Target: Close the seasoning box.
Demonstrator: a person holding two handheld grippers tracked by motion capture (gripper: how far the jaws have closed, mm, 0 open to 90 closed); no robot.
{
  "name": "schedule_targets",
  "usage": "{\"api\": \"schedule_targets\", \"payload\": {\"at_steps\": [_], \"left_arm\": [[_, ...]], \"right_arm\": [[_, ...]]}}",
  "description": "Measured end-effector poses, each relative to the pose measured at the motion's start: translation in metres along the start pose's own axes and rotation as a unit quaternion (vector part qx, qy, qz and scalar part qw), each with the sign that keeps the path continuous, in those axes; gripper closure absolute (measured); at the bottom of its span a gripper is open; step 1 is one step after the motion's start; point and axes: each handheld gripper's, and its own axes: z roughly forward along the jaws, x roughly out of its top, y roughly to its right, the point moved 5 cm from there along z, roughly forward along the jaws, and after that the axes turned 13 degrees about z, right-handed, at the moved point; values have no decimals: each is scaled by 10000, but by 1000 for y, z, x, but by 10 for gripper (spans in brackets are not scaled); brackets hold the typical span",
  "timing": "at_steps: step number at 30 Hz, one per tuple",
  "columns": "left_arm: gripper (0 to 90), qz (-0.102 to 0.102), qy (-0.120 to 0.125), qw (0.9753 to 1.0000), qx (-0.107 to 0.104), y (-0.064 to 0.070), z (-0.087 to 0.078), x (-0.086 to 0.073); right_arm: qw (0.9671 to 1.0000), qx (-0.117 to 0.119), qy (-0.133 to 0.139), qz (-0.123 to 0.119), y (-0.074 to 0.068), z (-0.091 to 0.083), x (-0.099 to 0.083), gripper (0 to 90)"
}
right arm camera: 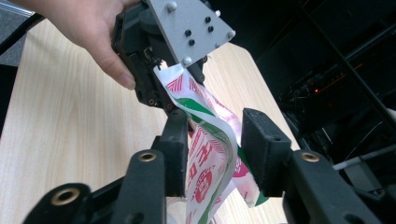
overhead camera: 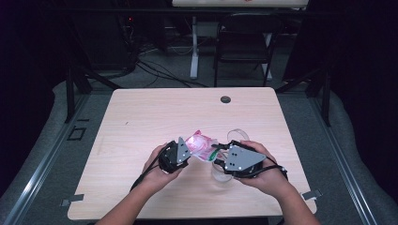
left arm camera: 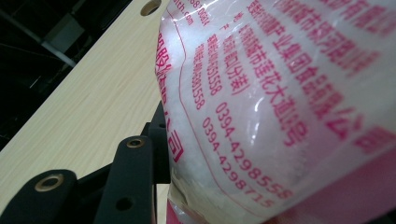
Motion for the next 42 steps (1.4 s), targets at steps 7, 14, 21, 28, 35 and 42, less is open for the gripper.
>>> {"api": "schedule_targets", "payload": {"at_steps": [7,14,21,28,35,42], "left_arm": [[590,24,-21,10000,31,0,0,0],[591,30,-28,10000,49,-1,2,0],[591,50,-62,9999,76,-2,2,-1],[592,84,-54,9999,94,-2,2,-1],[592,91,-61,9999,132,-3,3,-2],[592,120,-72,9997,177,-3,2,-2]], "right_arm": [[9996,192,-72,211,-2,2,0,707],[9989,244,-136,364,-2,2,-3,765],[9982,296,-233,458,-2,2,-4,856],[9982,282,-226,486,-2,3,-5,892],[9974,284,-249,607,-1,3,-5,900],[9949,368,-318,881,-1,4,-6,900]]}}
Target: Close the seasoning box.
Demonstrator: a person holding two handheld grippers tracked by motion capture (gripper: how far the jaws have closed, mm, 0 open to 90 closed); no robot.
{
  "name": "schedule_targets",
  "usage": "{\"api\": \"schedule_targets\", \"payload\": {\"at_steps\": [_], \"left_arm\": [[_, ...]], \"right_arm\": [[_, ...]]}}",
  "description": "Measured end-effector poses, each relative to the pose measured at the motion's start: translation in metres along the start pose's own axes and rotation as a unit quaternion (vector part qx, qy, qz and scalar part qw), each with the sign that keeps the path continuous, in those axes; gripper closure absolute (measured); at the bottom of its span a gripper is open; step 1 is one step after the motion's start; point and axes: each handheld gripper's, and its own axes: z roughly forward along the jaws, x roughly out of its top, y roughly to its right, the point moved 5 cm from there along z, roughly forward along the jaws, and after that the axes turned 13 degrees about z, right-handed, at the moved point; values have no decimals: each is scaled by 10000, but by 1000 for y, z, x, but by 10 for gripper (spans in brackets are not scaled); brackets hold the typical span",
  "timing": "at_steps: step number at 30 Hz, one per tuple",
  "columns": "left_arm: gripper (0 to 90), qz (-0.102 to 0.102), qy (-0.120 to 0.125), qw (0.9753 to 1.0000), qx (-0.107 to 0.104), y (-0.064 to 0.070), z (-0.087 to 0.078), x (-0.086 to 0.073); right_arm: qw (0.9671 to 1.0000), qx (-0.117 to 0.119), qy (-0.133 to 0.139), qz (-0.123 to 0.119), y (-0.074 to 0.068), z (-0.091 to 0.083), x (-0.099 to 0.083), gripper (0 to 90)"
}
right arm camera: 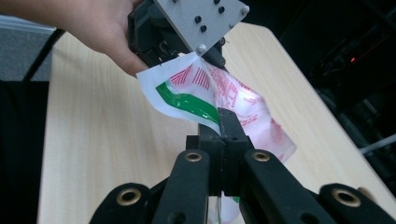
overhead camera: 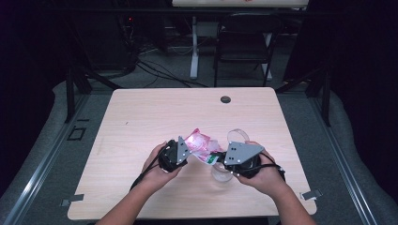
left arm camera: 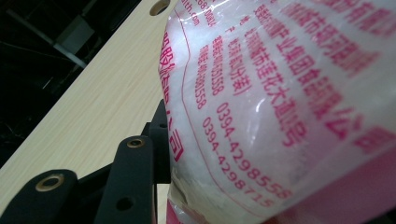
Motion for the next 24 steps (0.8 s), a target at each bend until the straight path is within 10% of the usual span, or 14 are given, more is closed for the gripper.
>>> {"api": "schedule_targets", "payload": {"at_steps": [24], "left_arm": [[593,601,-107,9968,517,2,0,10]], "right_arm": [[9974,8,381,605,6,-6,-21,900]]}}
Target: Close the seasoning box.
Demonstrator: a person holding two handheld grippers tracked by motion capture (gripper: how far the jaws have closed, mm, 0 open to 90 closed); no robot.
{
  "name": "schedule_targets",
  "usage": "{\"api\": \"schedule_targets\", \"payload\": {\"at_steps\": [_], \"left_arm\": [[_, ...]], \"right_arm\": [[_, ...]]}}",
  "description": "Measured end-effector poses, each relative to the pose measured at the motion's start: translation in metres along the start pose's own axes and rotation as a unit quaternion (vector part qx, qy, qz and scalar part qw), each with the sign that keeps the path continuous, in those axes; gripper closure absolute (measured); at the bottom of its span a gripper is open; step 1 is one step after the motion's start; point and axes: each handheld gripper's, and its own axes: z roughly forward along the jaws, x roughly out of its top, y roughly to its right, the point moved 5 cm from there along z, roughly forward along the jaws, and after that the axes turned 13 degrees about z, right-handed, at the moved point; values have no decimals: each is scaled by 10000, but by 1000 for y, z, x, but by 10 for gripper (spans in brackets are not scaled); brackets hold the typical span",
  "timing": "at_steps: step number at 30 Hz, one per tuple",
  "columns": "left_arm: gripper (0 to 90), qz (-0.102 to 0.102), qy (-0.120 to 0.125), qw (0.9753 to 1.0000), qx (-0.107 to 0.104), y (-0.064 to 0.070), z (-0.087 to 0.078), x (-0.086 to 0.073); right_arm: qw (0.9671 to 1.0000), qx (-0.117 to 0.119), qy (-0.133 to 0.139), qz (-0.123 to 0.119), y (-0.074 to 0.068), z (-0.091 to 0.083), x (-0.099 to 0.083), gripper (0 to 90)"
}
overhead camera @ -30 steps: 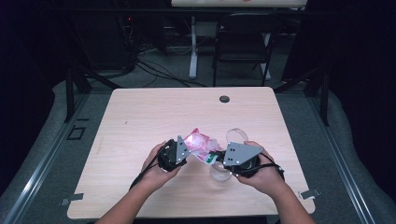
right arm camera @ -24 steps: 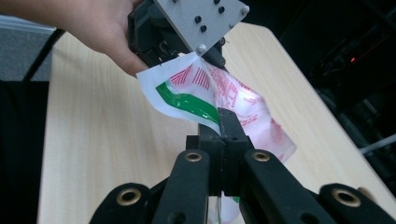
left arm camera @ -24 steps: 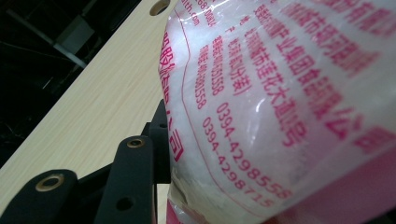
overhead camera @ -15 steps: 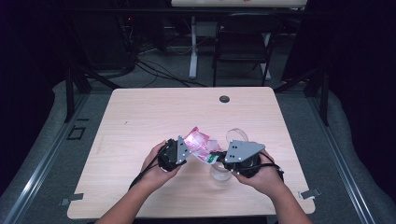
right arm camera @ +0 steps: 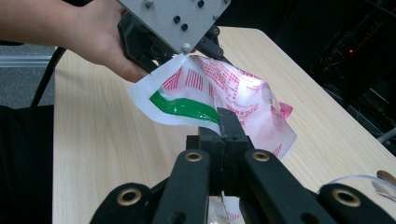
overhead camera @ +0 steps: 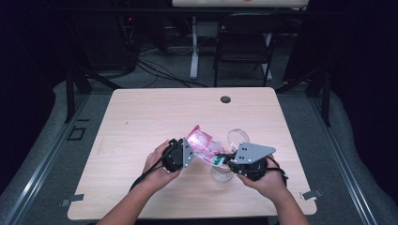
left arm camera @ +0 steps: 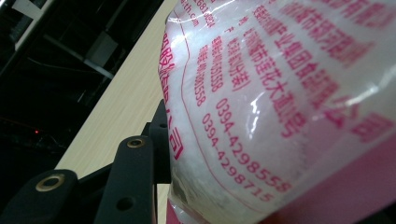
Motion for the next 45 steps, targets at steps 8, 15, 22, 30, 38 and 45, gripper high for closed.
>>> {"api": "schedule_targets", "payload": {"at_steps": [8,15,22,30,38,45], "left_arm": [[594,147,15,9998,158,1,-4,1],[596,232,-43,9994,247,0,-5,1],[598,507,-84,9978,427,0,-6,2],[601,624,-73,9965,559,1,-6,3],[602,819,-154,9944,648,-2,-8,5],[603,939,-230,9928,701,-2,-8,6]], "right_arm": [[10000,-21,43,72,2,-3,-6,900],[9997,9,86,217,5,-3,-9,900],[9995,27,82,289,6,-2,-11,900],[9993,36,123,363,8,-2,-13,900],[9990,22,146,427,10,-3,-14,900],[9988,19,133,465,12,-2,-16,900]]}}
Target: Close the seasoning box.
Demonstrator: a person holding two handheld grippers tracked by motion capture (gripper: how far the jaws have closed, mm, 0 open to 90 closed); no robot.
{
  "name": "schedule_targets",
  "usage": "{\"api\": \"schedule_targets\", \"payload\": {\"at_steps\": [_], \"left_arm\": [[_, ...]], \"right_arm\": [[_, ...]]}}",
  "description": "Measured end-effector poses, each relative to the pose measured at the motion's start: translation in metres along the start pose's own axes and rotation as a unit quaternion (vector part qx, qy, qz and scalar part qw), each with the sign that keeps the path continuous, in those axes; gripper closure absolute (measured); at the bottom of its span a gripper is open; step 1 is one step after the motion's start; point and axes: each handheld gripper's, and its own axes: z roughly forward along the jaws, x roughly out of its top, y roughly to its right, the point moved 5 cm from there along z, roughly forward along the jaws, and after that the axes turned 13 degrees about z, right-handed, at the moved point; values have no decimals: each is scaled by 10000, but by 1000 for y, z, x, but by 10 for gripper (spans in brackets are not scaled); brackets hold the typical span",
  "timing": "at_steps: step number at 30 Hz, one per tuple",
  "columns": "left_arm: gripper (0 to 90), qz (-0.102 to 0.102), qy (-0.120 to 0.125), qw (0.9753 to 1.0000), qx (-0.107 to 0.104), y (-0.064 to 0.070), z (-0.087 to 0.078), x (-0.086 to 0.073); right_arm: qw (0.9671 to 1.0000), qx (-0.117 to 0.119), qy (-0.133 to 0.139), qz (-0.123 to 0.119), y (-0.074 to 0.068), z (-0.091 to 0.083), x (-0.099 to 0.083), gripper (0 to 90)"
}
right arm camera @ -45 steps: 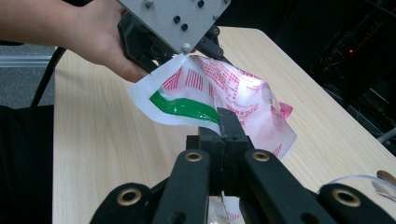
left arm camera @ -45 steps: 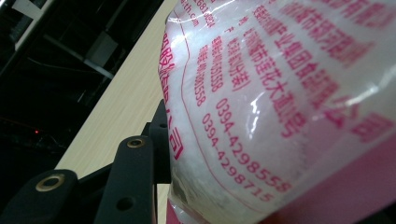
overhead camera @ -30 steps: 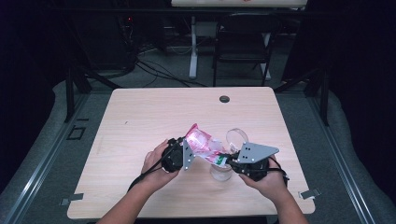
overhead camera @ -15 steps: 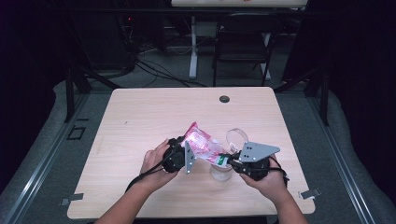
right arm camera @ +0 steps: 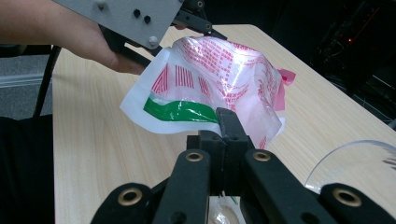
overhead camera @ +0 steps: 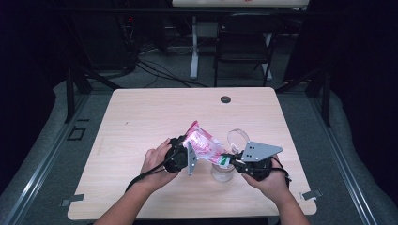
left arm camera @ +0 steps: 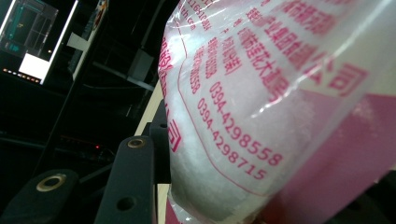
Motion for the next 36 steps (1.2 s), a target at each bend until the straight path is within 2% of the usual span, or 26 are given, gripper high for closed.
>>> {"api": "schedule_targets", "payload": {"at_steps": [3,16,36], "left_arm": [[603,134,-73,9999,-11,0,-1,-1],[604,200,-101,9997,67,3,0,-2],[605,500,-244,9982,202,0,-3,-1]], "right_arm": [[10000,-12,-33,52,1,1,-3,900],[9999,-69,-113,60,2,4,-7,900],[9997,-95,-204,94,2,7,-12,900]]}}
